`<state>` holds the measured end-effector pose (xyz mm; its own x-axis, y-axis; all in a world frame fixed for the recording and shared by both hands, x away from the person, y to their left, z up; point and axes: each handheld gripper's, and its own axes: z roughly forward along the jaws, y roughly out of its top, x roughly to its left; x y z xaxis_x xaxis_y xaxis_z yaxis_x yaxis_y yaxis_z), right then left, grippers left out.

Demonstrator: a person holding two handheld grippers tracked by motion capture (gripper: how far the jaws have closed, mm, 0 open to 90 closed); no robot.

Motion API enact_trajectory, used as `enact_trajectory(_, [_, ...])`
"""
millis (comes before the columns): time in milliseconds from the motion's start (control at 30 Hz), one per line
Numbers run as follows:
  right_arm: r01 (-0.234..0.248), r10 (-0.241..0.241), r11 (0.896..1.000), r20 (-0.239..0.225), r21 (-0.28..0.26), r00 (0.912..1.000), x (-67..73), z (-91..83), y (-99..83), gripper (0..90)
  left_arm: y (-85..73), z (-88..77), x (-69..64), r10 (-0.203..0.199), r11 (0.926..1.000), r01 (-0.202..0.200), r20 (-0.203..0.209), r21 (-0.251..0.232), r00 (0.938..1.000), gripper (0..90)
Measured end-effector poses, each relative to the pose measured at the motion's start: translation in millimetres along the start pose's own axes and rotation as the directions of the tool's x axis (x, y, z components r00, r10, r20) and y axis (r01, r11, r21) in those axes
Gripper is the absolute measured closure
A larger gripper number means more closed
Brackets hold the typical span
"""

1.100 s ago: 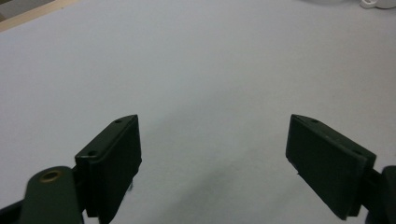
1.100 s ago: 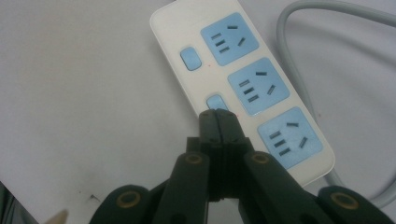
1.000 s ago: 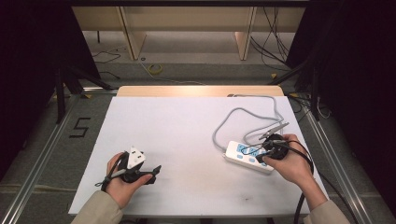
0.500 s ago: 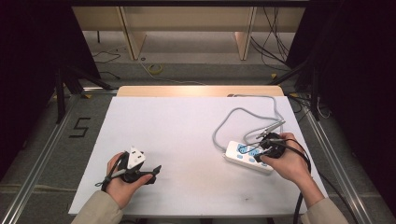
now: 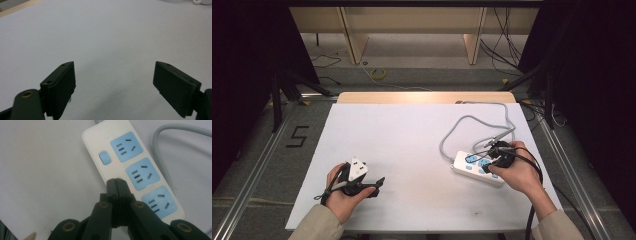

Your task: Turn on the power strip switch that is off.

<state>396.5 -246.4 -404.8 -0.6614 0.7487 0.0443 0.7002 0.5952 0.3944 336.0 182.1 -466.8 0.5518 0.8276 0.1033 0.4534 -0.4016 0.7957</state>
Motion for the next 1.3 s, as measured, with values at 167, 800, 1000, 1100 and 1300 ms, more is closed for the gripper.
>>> enact_trajectory(167, [0.003,-0.003,1.0,-0.001,0.003,1.0,0.3,1.0,1.6,90.0,0.1,-0.2,-0.1,0.002,1.0,-0.002,-0.001,0.001,1.0,17.9])
enact_trajectory(800, [0.012,-0.012,1.0,-0.007,0.005,0.9999,2.9,4.3,13.0,90.0,0.2,0.4,-0.7,-0.001,1.0,0.001,-0.001,-0.002,1.0,17.9])
enact_trajectory(1000, [0.018,-0.018,1.0,-0.011,0.007,0.9998,3.5,6.4,17.7,90.0,0.3,0.4,-0.7,0.002,1.0,-0.002,0.0,-0.001,1.0,17.9])
enact_trajectory(1100, [0.017,-0.017,1.0,-0.01,0.008,0.9998,3.8,7.0,18.8,90.0,0.3,0.3,-0.8,0.001,1.0,-0.001,-0.001,-0.001,1.0,17.9])
enact_trajectory(1300, [0.022,-0.022,1.0,-0.011,0.012,0.9997,4.4,9.1,21.7,90.0,0.4,0.4,-0.6,0.003,1.0,-0.003,0.0,-0.001,1.0,17.9])
